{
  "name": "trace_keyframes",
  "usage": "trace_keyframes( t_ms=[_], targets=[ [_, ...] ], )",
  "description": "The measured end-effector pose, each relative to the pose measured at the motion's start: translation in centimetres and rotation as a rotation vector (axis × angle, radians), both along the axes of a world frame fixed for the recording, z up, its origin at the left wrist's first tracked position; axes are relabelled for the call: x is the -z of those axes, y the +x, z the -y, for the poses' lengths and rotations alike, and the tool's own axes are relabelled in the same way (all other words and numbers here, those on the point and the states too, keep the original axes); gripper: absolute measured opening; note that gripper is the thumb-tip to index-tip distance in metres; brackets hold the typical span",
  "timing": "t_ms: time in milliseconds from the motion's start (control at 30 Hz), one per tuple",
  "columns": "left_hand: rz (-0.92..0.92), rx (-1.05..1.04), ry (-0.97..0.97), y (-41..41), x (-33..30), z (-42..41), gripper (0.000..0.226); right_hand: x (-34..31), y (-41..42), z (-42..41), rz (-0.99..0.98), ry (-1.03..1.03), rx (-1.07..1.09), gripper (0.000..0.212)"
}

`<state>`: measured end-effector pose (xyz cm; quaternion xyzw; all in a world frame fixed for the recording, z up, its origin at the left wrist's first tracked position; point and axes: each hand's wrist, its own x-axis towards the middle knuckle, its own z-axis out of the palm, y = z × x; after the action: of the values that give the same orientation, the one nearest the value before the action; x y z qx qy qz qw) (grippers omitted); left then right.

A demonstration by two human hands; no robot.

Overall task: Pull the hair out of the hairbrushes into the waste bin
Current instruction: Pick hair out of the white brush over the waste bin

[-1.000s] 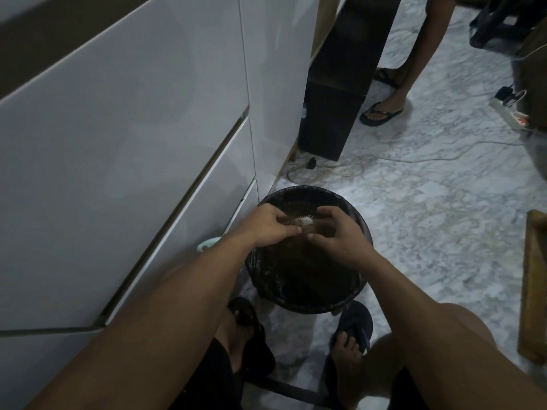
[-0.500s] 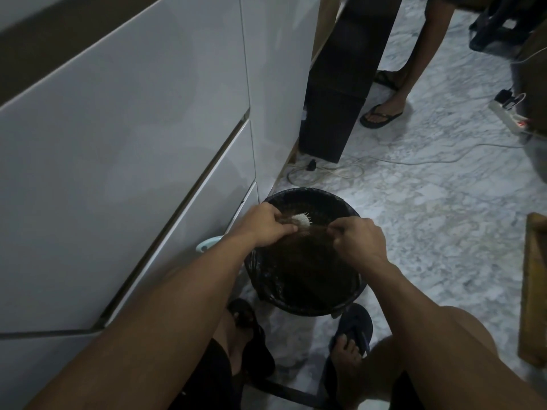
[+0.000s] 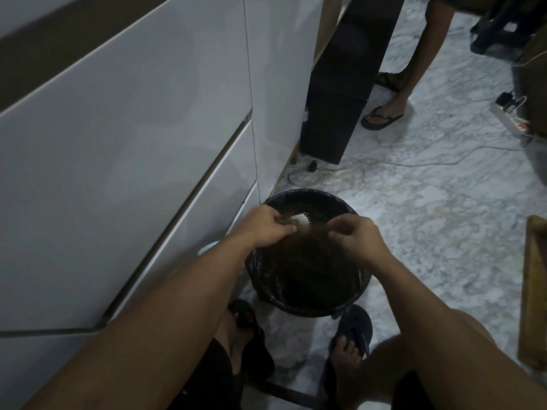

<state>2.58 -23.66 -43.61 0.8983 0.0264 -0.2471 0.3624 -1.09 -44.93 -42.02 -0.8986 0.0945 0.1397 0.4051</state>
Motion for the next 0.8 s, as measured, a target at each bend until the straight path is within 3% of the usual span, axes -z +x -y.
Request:
trace_keyframes(
  t_ms=[133, 267, 400, 500, 800],
  targets=[
    [-0.08, -0.045, -0.078, -0.2, -1.0, 0.5, 0.023, -0.4, -0.3, -0.9, -0.063, 0.261, 0.033, 0.031],
    [-0.104, -0.025, -0.129, -0.4, -1.0, 0.7, 0.023, 0.3, -0.5, -1.8, 0.061, 0.165, -0.044, 0.026],
    [-0.003, 0.015, -0.054, -0.3, -0.4, 0.3, 0.028, 0.5, -0.5, -2.0, 0.072, 0.088, -0.071, 0.002],
    [0.056, -0.013, 0.013, -0.1, 0.0, 0.0, 0.03, 0.7, -0.3, -1.4, 0.064, 0.065, -0.004, 0.011],
    [0.099, -0.009, 0.03, 0.2, 0.0, 0.2, 0.029, 0.4, 0.4, -0.2, 0.151, -0.025, 0.314, 0.011]
  ],
)
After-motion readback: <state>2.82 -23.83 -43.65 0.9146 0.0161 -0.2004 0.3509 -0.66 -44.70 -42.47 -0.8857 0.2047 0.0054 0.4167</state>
